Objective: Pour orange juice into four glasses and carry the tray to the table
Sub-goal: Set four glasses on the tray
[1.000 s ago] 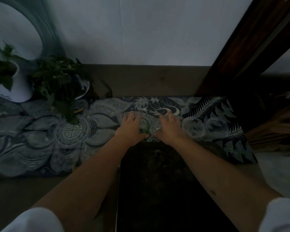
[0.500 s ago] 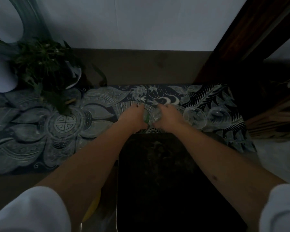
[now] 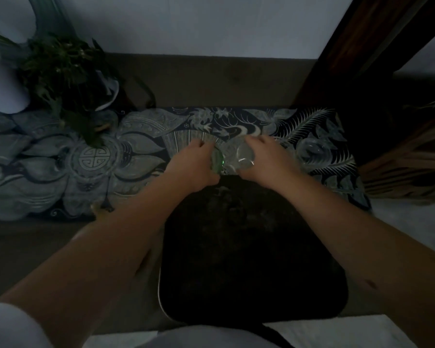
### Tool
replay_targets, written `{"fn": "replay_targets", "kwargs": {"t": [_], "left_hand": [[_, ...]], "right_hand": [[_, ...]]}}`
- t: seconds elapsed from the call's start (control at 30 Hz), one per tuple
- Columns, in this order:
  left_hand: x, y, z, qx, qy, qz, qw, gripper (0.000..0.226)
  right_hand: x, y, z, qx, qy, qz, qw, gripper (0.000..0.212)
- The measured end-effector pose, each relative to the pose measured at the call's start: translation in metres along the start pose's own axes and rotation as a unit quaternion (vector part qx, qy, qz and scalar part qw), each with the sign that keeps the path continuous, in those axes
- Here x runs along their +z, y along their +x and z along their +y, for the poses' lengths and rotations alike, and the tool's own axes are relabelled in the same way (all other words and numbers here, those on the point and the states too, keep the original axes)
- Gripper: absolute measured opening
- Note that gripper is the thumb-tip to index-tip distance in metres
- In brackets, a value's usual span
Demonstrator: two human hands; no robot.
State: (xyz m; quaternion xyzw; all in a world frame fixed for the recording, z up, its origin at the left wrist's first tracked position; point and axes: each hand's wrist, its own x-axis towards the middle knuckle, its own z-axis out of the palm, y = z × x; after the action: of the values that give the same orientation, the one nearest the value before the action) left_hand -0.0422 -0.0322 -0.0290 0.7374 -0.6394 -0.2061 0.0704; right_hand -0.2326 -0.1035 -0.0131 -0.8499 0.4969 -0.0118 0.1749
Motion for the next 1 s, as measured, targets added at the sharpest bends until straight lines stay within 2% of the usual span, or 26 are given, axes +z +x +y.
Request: {"fn": "replay_targets", "kwargs": {"t": [0.37,0.5,1.0], "left_hand": [[0.06,-0.093,0.06,-0.033,-0.028,-0.019,0.999,0.108],[0.082,-0.113,0.075,-0.042,-0.017,-0.036,0.998,0.105],[0.124,-0.156,0.084,-0.044,0.002,-0.067,0.997,0.104]], "right_hand": [[0.02,-0.11,0.054,-0.001,0.007,-0.072,0.997,0.089],[0.034,-0.139,0.064,-0.005,0.013,-0.089,0.996,0.09],[0.066,-0.187,0.062,-0.003,0.011,-0.141,0.99,0.086]]}}
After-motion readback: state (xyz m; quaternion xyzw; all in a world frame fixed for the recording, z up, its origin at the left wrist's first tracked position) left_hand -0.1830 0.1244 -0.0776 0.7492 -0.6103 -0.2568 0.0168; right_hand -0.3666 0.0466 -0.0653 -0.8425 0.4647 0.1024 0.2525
